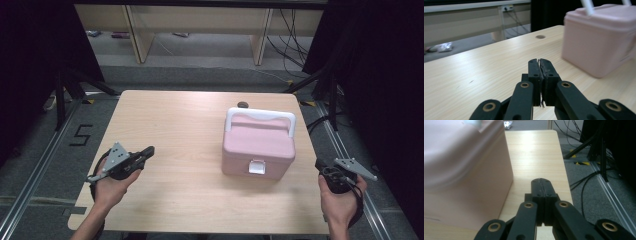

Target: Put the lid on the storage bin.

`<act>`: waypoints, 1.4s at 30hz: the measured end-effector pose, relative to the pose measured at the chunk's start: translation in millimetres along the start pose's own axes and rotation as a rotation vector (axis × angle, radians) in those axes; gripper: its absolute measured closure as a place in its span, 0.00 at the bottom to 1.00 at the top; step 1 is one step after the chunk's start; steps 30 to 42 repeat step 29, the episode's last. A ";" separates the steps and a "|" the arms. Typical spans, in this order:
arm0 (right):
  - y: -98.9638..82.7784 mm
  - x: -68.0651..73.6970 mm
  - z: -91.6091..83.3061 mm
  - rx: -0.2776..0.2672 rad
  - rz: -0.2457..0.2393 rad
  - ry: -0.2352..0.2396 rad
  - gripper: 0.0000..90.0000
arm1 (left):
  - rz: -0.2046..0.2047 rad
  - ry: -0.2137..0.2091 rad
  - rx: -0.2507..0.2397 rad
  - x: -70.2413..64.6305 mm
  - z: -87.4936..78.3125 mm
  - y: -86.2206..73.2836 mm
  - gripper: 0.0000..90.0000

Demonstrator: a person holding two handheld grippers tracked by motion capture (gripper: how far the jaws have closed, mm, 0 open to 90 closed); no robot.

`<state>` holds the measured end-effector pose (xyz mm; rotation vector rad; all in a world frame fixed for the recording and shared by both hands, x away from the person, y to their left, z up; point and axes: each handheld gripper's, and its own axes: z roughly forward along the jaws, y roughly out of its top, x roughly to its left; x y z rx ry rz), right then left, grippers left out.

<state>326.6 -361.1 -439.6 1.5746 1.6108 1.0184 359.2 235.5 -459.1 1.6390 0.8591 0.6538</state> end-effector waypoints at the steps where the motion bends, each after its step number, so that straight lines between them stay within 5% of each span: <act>1: -2.4 -0.7 2.0 0.001 0.002 0.001 1.00 | -0.010 0.011 -0.008 4.7 -2.6 -4.0 0.96; 3: -5.7 0.4 2.4 0.019 0.040 0.011 1.00 | -0.020 0.047 -0.014 12.3 -8.7 -10.6 0.95; 4: -6.8 -2.2 3.9 0.013 0.003 -0.002 1.00 | -0.021 0.062 -0.007 15.5 -11.9 -13.3 0.95; 15: -21.1 -0.3 12.4 0.044 0.003 -0.001 1.00 | -0.059 0.175 0.000 36.4 -25.9 -50.6 0.94; 18: -25.4 0.7 15.3 0.027 0.014 0.011 1.00 | -0.075 0.196 -0.011 38.8 -28.7 -57.6 0.92; 19: -25.7 4.0 13.3 0.048 0.050 0.006 1.00 | -0.080 0.205 -0.002 39.0 -29.8 -58.8 0.92; 20: -27.3 2.1 16.3 0.010 0.011 0.005 1.00 | -0.083 0.207 -0.004 39.2 -30.4 -60.0 0.91; 26: -31.4 9.4 19.0 0.009 0.049 0.033 0.94 | -0.083 0.194 -0.027 35.6 -28.1 -65.6 0.83; 29: -31.2 9.7 19.0 -0.010 0.023 0.012 0.90 | -0.083 0.198 -0.040 34.3 -26.5 -66.4 0.73; 42: -31.2 9.7 19.0 -0.010 0.023 0.012 0.90 | -0.083 0.198 -0.040 34.3 -26.5 -66.4 0.73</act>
